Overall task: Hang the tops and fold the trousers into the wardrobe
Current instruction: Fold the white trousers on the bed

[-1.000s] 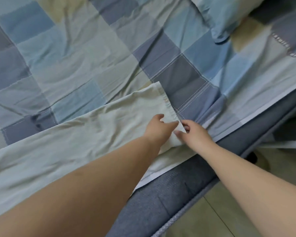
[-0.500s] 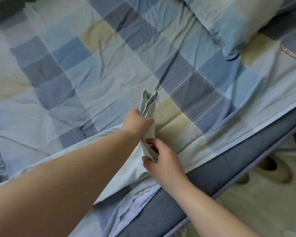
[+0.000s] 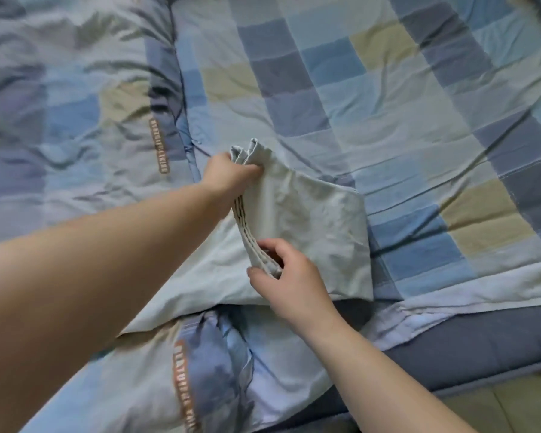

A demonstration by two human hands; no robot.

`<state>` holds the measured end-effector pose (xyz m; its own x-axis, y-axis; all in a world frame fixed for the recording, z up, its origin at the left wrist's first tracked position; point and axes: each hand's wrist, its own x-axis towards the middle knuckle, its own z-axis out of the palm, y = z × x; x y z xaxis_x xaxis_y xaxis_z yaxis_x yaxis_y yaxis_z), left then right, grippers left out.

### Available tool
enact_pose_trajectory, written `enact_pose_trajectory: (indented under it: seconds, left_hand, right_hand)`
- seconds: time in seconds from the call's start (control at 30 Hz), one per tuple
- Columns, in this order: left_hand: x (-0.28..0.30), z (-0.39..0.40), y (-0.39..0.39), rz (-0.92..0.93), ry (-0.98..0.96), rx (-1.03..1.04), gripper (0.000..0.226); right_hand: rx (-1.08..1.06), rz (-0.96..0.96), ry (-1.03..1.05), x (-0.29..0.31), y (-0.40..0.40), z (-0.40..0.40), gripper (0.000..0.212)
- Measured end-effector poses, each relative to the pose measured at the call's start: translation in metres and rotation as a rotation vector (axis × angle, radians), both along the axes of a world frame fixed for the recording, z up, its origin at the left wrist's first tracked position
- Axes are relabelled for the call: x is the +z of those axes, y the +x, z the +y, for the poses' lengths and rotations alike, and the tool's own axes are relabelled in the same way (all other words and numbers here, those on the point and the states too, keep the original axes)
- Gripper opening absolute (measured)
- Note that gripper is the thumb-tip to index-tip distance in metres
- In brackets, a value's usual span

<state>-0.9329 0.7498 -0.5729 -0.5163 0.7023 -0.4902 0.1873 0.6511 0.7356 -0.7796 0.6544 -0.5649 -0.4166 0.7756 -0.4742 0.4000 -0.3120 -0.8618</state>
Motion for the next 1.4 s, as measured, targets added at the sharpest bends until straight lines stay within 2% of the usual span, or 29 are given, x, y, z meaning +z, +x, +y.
enact_pose_trajectory:
  seconds: [0.07, 0.23, 0.47, 0.63, 0.8, 0.93, 1.0, 1.1, 1.2, 1.33, 1.4]
  left_hand:
    - [0.005, -0.027, -0.057, 0.001, 0.014, -0.009, 0.015]
    - [0.017, -0.089, -0.197, 0.013, 0.004, 0.001, 0.013]
    - [0.002, -0.159, -0.33, 0.06, -0.015, 0.098, 0.009]
    - [-0.025, -0.206, -0.374, 0.029, -0.058, 0.185, 0.019]
    - [-0.059, -0.227, -0.392, 0.038, -0.061, 0.287, 0.02]
    - [-0.087, -0.227, -0.399, 0.12, -0.121, 0.324, 0.012]
    - [-0.099, -0.229, -0.397, 0.205, -0.174, 0.309, 0.021]
    - [-0.104, -0.24, -0.386, 0.409, -0.271, 0.243, 0.055]
    - [-0.101, -0.241, -0.354, 0.63, -0.145, 0.045, 0.051]
    - [-0.106, -0.221, -0.284, 0.732, 0.029, -0.355, 0.045]
    - [-0.118, -0.208, -0.245, 0.79, 0.089, -0.562, 0.048]
  right_hand:
    - [0.012, 0.025, -0.017, 0.007, -0.051, -0.023, 0.032]
    - [0.11, 0.086, -0.035, 0.022, -0.18, -0.074, 0.031]
    - [0.252, 0.071, -0.03, 0.006, -0.306, -0.126, 0.037]
    - [0.345, 0.043, -0.029, -0.014, -0.348, -0.165, 0.037]
    - [0.518, -0.037, 0.002, -0.04, -0.372, -0.182, 0.046]
    - [0.695, -0.092, -0.013, -0.061, -0.384, -0.181, 0.056]
    - [0.749, -0.098, -0.006, -0.067, -0.383, -0.175, 0.058]
    - [0.692, -0.096, 0.029, -0.073, -0.369, -0.158, 0.055]
    - [0.55, -0.156, 0.152, -0.083, -0.342, -0.132, 0.049]
    - [0.431, -0.383, 0.427, -0.108, -0.287, -0.075, 0.047]
    - [0.432, -0.543, 0.495, -0.125, -0.252, -0.052, 0.05]
